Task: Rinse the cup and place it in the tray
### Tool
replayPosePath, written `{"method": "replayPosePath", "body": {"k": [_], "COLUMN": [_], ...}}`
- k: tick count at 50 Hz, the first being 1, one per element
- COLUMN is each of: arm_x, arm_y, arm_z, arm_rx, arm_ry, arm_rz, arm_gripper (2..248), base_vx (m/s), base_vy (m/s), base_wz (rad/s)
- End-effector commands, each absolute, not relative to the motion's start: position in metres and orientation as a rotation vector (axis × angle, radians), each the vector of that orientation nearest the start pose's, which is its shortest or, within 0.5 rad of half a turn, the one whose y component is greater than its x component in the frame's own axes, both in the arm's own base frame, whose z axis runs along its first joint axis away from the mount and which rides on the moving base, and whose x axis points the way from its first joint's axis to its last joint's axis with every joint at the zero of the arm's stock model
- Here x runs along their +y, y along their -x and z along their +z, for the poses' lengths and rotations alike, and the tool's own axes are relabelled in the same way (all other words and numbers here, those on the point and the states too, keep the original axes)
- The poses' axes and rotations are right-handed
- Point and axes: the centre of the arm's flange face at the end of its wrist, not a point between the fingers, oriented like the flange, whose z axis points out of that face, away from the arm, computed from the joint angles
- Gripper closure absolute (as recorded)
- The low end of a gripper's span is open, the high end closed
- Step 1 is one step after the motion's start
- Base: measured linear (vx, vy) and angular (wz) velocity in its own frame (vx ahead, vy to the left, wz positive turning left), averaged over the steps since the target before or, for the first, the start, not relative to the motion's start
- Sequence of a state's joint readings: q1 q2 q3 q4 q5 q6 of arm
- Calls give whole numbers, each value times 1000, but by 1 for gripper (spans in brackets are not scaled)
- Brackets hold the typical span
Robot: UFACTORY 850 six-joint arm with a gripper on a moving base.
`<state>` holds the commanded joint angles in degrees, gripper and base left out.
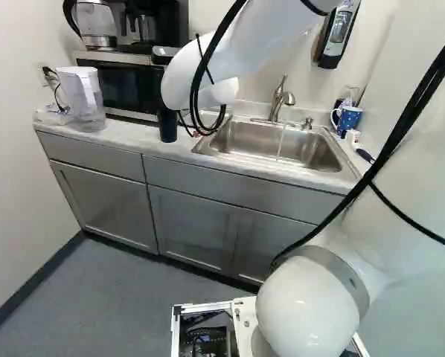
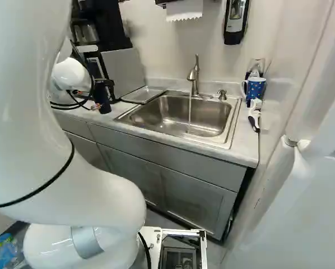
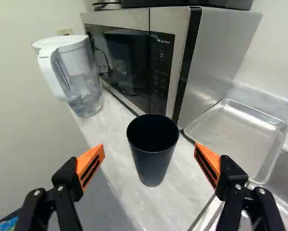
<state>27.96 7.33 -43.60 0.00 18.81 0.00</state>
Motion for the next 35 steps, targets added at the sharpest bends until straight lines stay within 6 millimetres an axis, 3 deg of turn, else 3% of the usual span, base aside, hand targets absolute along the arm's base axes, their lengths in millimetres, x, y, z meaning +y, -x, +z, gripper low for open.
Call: {"method": "replayPosePath", "body": {"k": [35], "arm_x": [220], "arm_y": [-413], "arm_z": [541], "arm_rx": [-561], "arm_ry": [2251], "arm_rz": [-1661], "arm_gripper": [3], "base_vx": [0], "base_vy": [0], "base_wz": [0]}}
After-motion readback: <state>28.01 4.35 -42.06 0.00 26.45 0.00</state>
